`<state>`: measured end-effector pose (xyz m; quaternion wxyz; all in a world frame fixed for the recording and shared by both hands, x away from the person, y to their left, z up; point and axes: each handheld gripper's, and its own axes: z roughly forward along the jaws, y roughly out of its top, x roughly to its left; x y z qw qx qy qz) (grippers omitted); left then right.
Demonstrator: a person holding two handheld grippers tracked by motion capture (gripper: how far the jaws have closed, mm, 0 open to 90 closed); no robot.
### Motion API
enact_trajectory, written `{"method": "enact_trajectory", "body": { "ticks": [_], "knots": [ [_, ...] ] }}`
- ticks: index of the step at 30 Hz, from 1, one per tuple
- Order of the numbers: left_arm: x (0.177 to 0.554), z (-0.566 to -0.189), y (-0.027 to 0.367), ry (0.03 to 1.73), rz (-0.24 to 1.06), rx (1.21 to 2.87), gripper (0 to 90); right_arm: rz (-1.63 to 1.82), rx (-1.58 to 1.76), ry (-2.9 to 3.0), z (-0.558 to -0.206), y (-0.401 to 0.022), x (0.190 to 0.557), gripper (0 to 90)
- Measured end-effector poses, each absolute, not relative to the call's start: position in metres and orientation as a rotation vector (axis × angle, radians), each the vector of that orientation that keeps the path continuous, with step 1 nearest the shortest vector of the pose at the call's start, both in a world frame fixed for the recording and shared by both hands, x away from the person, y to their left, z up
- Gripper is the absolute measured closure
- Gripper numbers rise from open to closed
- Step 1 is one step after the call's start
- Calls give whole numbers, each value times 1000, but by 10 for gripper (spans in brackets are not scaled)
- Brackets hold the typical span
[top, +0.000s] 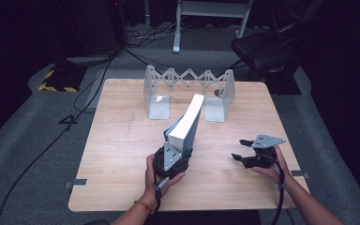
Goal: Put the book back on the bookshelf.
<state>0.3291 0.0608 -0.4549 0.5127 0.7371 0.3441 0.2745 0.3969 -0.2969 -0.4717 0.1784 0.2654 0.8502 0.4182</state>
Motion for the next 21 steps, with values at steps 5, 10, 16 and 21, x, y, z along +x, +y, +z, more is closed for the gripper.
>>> {"method": "enact_trajectory", "body": {
  "ticks": [5,10,16,21],
  "knots": [
    [333,-455,63,820,642,1761,495,1146,930,2399,-498,-330,405,304],
    [340,-453,71,806,584,1765,566,1156,959,2402,-500,-338,405,279],
    [346,-452,75,793,484,1761,593,1109,973,2409,-502,-340,406,270],
    [349,-453,80,767,418,1754,597,1070,1000,2406,-503,-342,407,266]
  ]
}}
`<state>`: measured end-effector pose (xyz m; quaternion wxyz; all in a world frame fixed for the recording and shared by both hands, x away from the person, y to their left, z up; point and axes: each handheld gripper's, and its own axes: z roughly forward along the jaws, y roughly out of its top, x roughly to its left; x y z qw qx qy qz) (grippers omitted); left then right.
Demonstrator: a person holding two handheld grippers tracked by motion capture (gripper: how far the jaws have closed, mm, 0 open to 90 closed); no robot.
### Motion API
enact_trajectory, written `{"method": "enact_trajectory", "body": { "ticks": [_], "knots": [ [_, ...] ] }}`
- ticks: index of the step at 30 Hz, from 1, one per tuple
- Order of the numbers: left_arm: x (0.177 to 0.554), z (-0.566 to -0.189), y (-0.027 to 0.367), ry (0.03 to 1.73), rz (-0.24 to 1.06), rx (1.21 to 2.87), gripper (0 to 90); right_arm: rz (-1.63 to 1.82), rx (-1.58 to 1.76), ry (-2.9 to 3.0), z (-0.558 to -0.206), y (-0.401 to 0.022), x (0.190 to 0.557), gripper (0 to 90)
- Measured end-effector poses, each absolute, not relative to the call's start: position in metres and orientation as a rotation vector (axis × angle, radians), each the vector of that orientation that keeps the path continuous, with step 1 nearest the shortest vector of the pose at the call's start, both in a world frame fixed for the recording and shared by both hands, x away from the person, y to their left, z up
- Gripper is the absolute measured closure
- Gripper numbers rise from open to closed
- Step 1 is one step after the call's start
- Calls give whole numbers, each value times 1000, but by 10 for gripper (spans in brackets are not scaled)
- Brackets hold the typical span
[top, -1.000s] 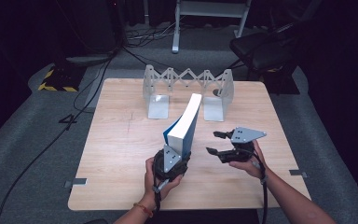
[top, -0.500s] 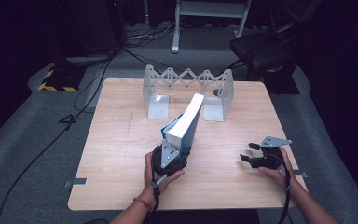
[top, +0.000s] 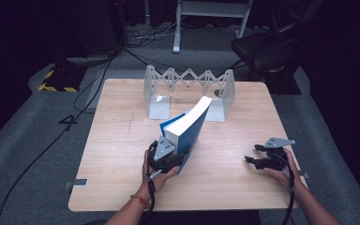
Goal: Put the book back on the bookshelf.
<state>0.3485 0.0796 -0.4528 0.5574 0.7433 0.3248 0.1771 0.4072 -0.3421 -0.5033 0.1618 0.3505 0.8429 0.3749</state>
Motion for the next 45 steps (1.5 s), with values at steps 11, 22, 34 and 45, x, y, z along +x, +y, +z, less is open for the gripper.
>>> {"method": "enact_trajectory", "body": {
  "ticks": [11,22,34,45],
  "knots": [
    [342,-451,63,631,294,1785,578,1079,946,2445,-504,-353,414,193],
    [329,-448,44,467,102,1800,586,1077,966,2438,-504,-353,415,203],
    [332,-441,51,318,-9,1825,592,1095,872,2507,-505,-346,411,151],
    [339,-432,58,220,-10,1895,589,1110,826,2532,-505,-339,407,157]
  ]
}}
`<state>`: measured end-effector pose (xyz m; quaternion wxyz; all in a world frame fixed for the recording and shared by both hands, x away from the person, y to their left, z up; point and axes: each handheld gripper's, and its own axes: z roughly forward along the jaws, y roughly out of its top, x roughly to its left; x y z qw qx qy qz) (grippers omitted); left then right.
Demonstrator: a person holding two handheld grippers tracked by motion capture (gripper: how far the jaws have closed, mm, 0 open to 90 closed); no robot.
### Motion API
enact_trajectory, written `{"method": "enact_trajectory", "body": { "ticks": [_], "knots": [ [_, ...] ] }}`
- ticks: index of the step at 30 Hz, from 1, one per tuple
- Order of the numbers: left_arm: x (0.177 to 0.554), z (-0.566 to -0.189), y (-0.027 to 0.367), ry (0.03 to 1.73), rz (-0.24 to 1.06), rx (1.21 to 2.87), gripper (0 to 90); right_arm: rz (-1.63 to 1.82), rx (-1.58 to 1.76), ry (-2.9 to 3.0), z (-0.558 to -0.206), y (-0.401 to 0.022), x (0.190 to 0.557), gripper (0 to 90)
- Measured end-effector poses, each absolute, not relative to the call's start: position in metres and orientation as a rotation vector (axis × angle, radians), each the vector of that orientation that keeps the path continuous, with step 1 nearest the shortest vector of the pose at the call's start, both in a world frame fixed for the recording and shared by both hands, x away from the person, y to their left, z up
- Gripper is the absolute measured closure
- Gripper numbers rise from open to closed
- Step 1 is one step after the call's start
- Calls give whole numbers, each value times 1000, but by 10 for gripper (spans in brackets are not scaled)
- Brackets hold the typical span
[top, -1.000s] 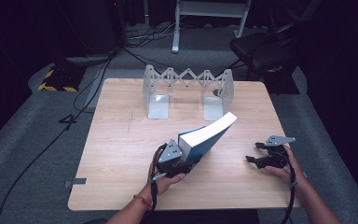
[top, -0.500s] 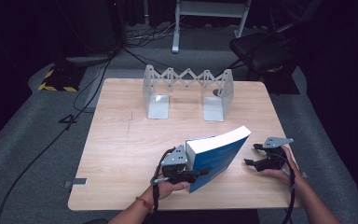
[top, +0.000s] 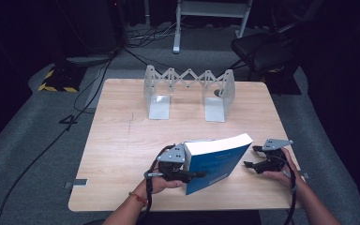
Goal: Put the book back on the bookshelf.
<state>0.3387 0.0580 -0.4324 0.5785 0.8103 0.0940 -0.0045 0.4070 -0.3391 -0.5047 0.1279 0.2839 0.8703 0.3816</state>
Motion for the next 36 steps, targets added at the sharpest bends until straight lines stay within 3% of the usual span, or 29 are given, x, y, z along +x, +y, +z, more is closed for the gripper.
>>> {"method": "enact_trajectory", "body": {
  "ticks": [7,14,20,30,36],
  "knots": [
    [332,-432,59,227,43,1910,561,1122,786,2561,-505,-337,405,157],
    [326,-438,62,253,96,1952,454,1128,766,2571,-505,-337,404,158],
    [332,-431,64,183,139,1988,581,1127,765,2571,-505,-337,404,157],
    [372,-419,68,55,69,2085,592,1131,761,2576,-505,-336,404,158],
    [370,-420,69,65,94,2087,573,1134,739,2582,-505,-336,404,164]
  ]
}}
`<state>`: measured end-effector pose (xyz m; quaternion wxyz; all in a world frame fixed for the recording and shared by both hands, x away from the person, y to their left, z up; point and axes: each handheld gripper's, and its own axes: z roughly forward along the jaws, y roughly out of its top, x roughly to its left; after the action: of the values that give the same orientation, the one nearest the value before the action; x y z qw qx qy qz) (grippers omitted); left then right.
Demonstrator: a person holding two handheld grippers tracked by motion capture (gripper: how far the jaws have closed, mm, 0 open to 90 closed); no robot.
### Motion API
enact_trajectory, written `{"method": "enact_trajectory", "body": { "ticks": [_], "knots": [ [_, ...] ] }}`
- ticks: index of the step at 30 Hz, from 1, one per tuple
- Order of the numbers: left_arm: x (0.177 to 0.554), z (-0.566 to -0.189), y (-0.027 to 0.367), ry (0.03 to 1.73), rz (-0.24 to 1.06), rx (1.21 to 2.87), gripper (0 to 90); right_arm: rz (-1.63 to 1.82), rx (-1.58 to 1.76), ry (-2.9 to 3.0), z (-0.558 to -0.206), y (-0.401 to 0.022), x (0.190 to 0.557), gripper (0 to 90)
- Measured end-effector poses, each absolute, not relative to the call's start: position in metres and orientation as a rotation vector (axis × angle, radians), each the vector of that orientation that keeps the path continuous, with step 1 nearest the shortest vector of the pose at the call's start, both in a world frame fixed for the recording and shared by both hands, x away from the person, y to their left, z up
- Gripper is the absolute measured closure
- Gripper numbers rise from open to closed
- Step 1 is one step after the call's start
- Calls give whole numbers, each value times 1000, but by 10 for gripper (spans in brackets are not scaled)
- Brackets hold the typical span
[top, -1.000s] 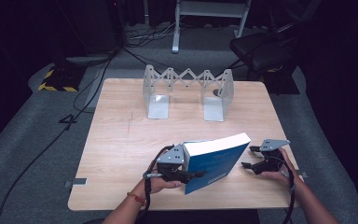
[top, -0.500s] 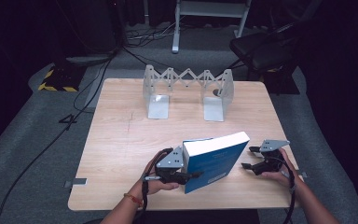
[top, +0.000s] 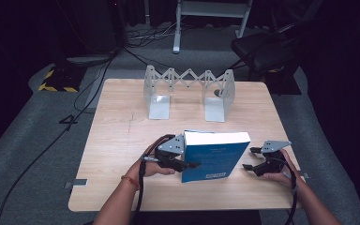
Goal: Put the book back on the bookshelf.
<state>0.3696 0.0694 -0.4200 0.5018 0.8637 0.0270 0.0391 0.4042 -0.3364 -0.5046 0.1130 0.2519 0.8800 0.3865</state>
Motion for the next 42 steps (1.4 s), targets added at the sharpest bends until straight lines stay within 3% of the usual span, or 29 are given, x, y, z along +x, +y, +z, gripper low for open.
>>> {"method": "enact_trajectory", "body": {
  "ticks": [5,30,33,42],
  "knots": [
    [362,-426,72,118,141,2088,534,1168,684,2607,-504,-333,400,244],
    [336,-454,71,261,277,2194,480,1282,414,2732,-503,-287,381,295],
    [331,-454,69,280,341,2229,472,1337,370,2750,-494,-277,381,321],
    [327,-460,72,338,344,2253,447,1505,285,2662,-452,-262,376,352]
  ]
}}
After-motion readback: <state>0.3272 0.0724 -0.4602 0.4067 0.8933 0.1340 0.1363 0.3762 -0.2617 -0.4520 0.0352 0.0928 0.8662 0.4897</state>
